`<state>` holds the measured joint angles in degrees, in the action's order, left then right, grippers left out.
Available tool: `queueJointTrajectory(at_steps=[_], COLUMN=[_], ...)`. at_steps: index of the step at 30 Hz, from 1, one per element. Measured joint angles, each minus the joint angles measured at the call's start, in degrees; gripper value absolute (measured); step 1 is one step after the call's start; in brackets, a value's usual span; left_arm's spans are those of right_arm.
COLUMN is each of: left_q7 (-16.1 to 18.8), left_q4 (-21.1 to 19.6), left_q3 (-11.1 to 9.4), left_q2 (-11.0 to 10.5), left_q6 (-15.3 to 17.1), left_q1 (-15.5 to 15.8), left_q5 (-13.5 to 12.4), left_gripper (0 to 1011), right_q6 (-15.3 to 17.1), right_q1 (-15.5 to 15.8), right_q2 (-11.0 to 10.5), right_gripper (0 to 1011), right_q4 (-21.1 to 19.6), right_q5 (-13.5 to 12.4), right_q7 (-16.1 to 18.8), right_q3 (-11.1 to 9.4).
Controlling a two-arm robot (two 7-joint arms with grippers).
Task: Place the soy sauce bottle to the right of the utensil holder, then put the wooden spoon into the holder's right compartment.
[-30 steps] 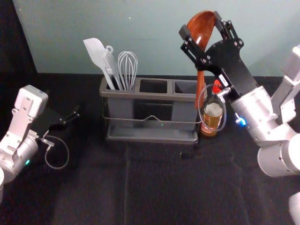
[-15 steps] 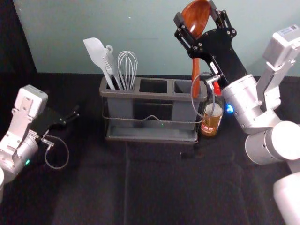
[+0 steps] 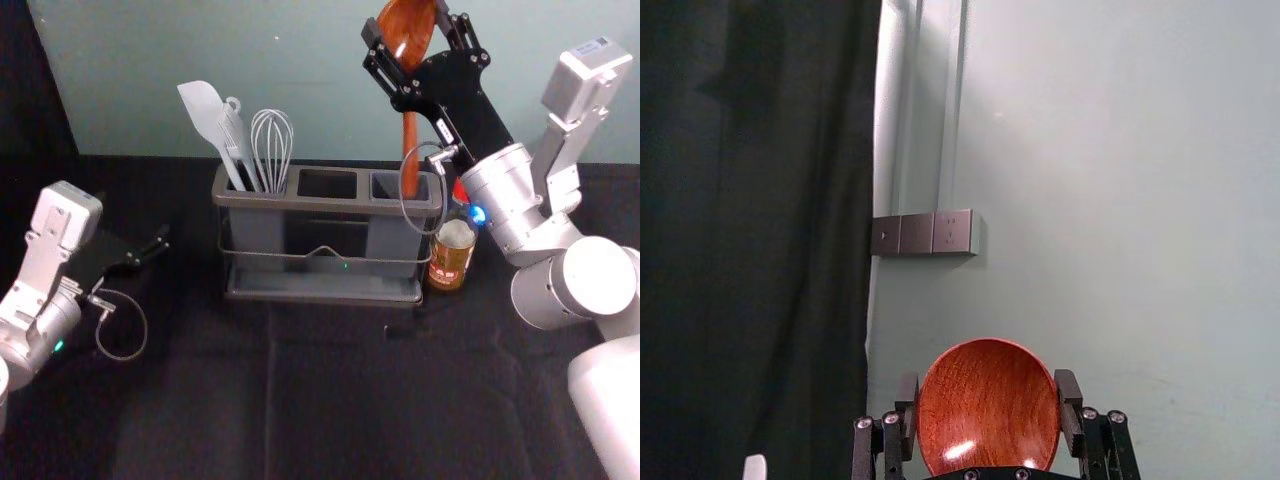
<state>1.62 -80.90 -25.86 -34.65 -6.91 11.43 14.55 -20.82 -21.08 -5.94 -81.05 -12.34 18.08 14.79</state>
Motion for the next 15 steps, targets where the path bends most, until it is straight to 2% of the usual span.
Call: queueJointTrajectory(at_steps=[7,15], left_q7=[0.0,0.0], left_q4=[0.0,0.0], left_q3=[0.0,0.0], left_q2=[0.0,0.0], left_q6=[0.0,0.0], left_q1=[0.0,0.0], left_q5=[0.0,0.0], left_gripper=[1005,1005], right_q6=[-2.3,-6.5], right_q1=[-1.6,-2.4], right_q2=[0.6,1.6], right_gripper=[836,837], right_q4=[3.3,8.3], right_q5=[0.3,-0.6], right_q7=[0.8,2.5], right_q3=[0.4,0.3])
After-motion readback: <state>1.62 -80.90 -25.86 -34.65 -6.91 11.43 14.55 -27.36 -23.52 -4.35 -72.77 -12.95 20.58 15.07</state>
